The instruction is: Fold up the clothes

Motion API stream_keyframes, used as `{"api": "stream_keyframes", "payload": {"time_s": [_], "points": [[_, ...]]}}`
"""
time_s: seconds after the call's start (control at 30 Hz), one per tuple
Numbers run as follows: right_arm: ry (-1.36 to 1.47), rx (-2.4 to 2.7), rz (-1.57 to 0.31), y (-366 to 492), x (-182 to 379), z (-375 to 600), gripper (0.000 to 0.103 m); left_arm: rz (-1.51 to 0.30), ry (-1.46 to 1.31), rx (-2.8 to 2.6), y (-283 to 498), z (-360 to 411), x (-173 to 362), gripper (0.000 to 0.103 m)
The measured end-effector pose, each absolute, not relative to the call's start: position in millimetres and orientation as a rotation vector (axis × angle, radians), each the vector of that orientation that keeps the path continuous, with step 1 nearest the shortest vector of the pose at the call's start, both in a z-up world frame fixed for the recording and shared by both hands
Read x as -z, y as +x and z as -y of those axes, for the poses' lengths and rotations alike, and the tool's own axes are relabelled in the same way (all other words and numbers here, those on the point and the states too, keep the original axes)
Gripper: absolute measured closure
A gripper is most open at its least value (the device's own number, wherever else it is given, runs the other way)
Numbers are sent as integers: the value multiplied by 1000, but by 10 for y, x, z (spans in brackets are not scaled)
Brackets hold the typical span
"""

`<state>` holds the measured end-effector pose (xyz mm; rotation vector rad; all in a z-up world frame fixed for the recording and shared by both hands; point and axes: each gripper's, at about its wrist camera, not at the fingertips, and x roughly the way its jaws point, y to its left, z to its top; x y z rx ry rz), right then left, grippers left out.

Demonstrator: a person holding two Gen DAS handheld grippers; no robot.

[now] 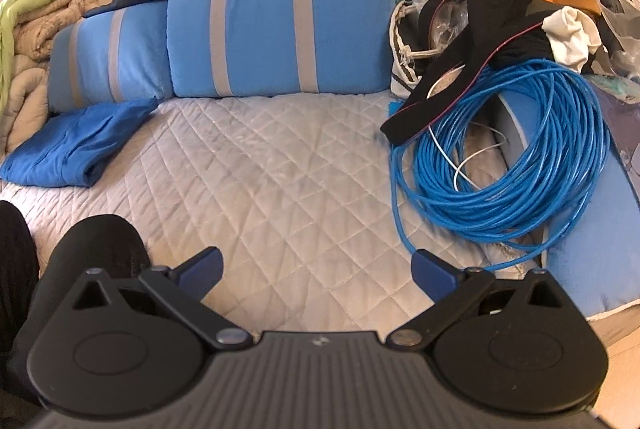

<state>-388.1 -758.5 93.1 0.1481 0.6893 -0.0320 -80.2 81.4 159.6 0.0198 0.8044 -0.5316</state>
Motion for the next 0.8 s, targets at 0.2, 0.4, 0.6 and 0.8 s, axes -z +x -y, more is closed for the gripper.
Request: {"api": "stream_keyframes", "payload": {"time_s": [0.2, 0.4, 0.6, 0.8], "points": [[151, 47, -682, -3731, -860, 7544, 0, -812, 29, 500, -704, -678, -1462, 24], [116, 70, -689, -3514, -756, 7430, 0, -801, 24, 479, -576, -531, -1308, 24], [108, 93, -703, -3223, -571, 7322, 0, -796, 29, 453, -416, -340, -1115, 24], [116, 103, -703, -2976, -398, 7238, 0, -799, 68, 428, -251, -136, -925, 24]]}}
